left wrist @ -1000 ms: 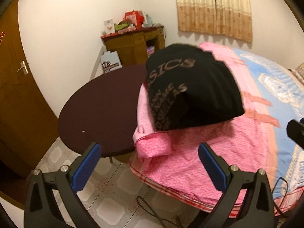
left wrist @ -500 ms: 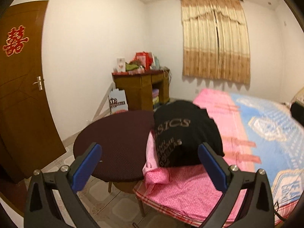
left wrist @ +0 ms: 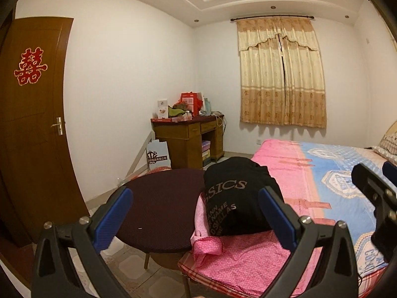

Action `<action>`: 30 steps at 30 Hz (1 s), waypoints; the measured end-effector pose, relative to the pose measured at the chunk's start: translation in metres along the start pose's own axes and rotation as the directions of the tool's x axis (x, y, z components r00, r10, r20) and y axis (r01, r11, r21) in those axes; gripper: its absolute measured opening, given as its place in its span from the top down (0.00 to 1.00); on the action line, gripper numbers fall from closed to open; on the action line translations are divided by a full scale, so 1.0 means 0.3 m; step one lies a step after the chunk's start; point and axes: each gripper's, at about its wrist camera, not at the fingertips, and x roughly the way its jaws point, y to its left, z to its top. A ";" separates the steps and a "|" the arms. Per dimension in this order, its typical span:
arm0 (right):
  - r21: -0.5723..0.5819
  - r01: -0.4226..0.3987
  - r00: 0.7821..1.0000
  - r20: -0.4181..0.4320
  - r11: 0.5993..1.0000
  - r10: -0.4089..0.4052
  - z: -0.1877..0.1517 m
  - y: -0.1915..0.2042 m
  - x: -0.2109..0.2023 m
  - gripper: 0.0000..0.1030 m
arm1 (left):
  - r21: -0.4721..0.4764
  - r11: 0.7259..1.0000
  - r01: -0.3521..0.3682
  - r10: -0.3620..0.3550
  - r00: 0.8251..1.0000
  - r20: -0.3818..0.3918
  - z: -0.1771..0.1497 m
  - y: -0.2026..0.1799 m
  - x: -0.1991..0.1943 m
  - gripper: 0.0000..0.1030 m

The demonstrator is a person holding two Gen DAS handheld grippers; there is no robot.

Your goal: Fold large clothes

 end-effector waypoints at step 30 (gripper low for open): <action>0.085 -0.026 0.996 -0.086 0.996 0.033 -0.079 -0.047 0.126 0.16 | 0.046 0.999 -0.025 0.027 0.998 -0.058 -0.029 -0.050 0.058 0.00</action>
